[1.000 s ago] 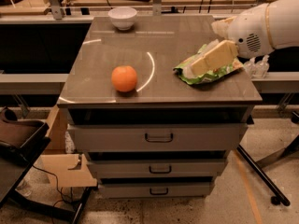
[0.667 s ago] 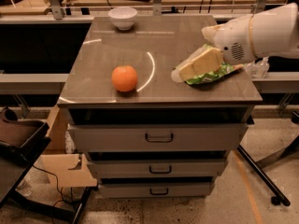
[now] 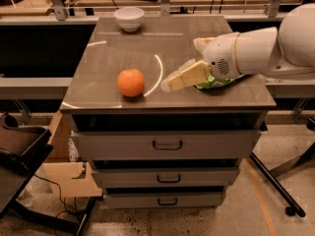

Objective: Move orange near white bowl

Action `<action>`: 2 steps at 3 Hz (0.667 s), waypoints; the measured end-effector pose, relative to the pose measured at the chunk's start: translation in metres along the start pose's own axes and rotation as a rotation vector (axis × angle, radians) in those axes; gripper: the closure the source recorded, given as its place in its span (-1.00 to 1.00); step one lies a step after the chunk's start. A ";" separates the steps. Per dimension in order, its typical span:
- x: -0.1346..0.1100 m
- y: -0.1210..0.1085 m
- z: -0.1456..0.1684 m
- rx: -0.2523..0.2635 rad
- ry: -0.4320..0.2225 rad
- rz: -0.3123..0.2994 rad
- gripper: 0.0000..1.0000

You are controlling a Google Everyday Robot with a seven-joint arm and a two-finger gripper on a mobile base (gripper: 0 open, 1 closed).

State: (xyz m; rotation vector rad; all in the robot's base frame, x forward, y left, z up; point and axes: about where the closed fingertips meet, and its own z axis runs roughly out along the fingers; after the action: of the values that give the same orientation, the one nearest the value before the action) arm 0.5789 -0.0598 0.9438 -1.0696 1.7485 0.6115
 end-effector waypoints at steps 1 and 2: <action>0.007 0.003 0.025 -0.026 -0.035 0.024 -1.00; 0.010 0.009 0.052 -0.066 -0.061 0.049 -1.00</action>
Offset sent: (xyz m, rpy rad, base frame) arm 0.0244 0.0644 -0.0500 0.1370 0.0643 0.0709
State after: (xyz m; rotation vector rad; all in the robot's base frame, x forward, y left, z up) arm 0.5933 -0.0188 0.9126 -1.0451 1.7162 0.7291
